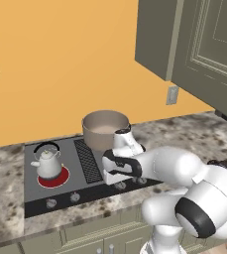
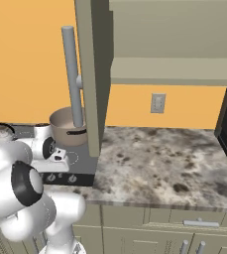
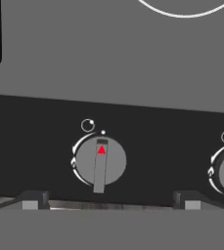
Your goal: Pick the kettle from the cabinet and place it on a stove burner. Then pick the pot from the counter and place it on another stove burner. Finally, turn both burners on.
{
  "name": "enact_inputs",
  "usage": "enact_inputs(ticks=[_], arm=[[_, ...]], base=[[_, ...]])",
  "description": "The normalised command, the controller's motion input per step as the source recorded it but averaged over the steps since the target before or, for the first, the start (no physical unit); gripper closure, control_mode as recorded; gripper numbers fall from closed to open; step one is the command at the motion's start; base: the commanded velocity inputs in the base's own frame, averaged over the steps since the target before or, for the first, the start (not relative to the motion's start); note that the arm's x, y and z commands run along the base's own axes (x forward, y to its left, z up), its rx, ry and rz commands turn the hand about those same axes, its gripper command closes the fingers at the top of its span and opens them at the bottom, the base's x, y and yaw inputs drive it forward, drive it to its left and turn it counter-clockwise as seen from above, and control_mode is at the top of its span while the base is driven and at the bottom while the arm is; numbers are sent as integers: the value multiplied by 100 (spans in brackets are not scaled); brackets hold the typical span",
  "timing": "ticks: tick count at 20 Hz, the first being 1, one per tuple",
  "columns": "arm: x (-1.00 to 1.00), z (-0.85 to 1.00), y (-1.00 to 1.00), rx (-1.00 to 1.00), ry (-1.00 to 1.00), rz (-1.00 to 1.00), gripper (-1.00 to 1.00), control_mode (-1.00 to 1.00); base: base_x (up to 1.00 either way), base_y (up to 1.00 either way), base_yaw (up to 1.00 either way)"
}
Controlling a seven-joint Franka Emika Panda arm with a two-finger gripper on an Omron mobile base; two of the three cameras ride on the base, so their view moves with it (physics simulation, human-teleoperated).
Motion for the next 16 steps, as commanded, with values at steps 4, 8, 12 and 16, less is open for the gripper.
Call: enact_inputs(ticks=[4, 8, 12, 16], arm=[[0, -10, 13, 0, 5, 0, -100, -100], [4, -8, 1, 0, 1, -1, -100, -100], [8, -9, 0, 0, 0, -1, -100, -100], [2, -13, 0, 0, 0, -2, -100, -100]], base=[[0, 0, 0], [0, 0, 0], [0, 0, 0], [0, 0, 0]])
